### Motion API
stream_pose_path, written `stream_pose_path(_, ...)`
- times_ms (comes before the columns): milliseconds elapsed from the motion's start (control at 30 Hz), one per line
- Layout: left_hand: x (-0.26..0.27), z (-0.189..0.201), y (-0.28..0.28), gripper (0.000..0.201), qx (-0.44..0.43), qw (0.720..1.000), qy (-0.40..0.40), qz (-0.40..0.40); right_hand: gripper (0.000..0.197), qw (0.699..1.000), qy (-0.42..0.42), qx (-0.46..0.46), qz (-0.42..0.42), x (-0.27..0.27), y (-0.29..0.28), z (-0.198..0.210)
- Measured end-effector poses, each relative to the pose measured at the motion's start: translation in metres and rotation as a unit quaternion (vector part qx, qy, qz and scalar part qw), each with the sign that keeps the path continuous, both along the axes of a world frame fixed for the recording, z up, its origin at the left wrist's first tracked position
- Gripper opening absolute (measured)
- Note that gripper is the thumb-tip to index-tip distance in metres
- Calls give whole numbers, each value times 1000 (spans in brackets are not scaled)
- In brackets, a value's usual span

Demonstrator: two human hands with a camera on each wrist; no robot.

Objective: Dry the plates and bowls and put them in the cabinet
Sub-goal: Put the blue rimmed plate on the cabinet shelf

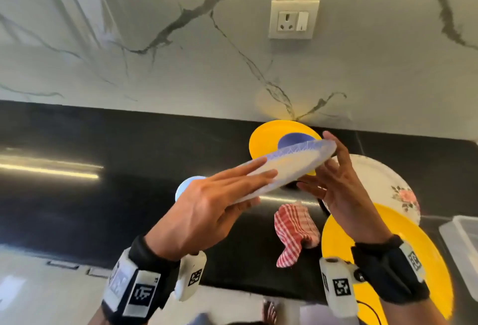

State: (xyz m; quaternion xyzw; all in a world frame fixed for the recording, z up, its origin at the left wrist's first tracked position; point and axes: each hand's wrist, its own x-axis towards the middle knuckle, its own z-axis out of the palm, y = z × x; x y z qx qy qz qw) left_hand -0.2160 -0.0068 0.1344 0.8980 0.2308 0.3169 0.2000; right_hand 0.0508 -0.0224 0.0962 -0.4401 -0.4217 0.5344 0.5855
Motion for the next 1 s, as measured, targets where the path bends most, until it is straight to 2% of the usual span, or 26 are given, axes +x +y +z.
stream_pose_path(100, -20, 13, 4, 39, 69, 997, 29, -16, 78, 998, -52, 40, -25, -7, -4, 6)
stream_pose_path(200, -46, 34, 13, 37, 130, 991, 38, -22, 57, 991, -99, 75, -54, -24, -4, 24)
stream_pose_path(333, -82, 65, 20, 35, 200, 979, 40, -7, 60, 981, -135, 114, -80, -52, -7, 53)
stream_pose_path(367, -91, 73, 21, 36, 214, 976, 38, -6, 66, 977, -142, 130, -91, -61, -9, 61)
stream_pose_path(500, -123, 96, 22, 39, 262, 965, 30, 2, 78, 966, -126, 182, -133, -91, -16, 93)
stream_pose_path(667, -148, 129, 19, 37, 312, 950, -16, 12, 67, 951, -101, 247, -157, -118, -25, 138)
stream_pose_path(767, -158, 157, 22, 33, 352, 935, -40, 15, 74, 940, -104, 276, -172, -131, -27, 168)
stream_pose_path(900, -167, 196, 30, 29, 417, 906, -55, 50, 60, 919, -122, 329, -181, -135, -19, 208)
stream_pose_path(1000, -171, 219, 36, 26, 470, 877, -55, 82, 68, 907, -129, 353, -192, -139, -12, 235)
